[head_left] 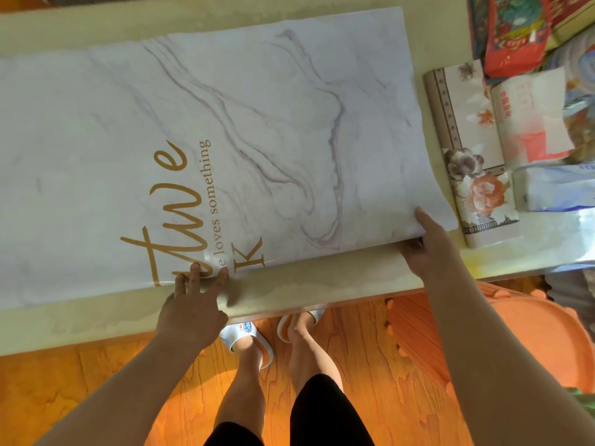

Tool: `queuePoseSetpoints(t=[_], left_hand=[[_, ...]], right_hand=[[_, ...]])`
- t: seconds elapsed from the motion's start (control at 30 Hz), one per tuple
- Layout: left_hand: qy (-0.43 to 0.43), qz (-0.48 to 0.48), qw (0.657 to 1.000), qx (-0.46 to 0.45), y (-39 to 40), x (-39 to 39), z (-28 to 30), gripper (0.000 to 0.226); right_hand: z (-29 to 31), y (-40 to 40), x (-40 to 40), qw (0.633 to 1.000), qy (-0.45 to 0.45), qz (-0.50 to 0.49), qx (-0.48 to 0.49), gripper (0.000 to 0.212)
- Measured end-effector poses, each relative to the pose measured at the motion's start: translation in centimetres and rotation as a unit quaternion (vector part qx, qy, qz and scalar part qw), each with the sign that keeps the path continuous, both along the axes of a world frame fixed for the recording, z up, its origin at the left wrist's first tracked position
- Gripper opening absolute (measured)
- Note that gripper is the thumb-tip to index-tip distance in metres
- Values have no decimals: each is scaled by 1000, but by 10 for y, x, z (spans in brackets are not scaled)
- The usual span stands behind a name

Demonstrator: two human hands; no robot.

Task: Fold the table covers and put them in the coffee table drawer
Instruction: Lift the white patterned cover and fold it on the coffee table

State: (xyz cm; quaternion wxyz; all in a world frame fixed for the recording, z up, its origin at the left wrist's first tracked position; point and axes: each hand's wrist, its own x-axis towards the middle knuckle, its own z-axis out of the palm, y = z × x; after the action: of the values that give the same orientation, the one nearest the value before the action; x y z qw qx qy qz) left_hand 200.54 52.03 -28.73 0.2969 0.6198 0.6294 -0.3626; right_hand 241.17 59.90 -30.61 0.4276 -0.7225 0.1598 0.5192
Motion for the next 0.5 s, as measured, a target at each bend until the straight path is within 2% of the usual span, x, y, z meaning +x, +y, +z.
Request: queuePoseSetpoints(t=[0.03, 0.13, 0.23, 0.33, 0.5], left_hand=[[-4, 2, 1000, -5, 2, 1, 1, 84], [-10, 12, 1000, -22, 6, 0, 3, 83], [-24, 26, 999, -31, 6, -4, 4, 84], [-34, -16, 999, -12, 3, -14, 4, 86], [-49, -58, 997, 12, 6, -49, 8, 88]], right_hand=[[1, -3, -3, 1000, -4, 20, 19, 42], [-4, -10, -8, 998, -54, 36, -17, 30], [-3, -9, -15, 998, -45, 14, -34, 19], [-4, -9, -21, 999, -34, -24, -21, 12], [-6, -14, -8, 999, 11, -47, 2, 21]])
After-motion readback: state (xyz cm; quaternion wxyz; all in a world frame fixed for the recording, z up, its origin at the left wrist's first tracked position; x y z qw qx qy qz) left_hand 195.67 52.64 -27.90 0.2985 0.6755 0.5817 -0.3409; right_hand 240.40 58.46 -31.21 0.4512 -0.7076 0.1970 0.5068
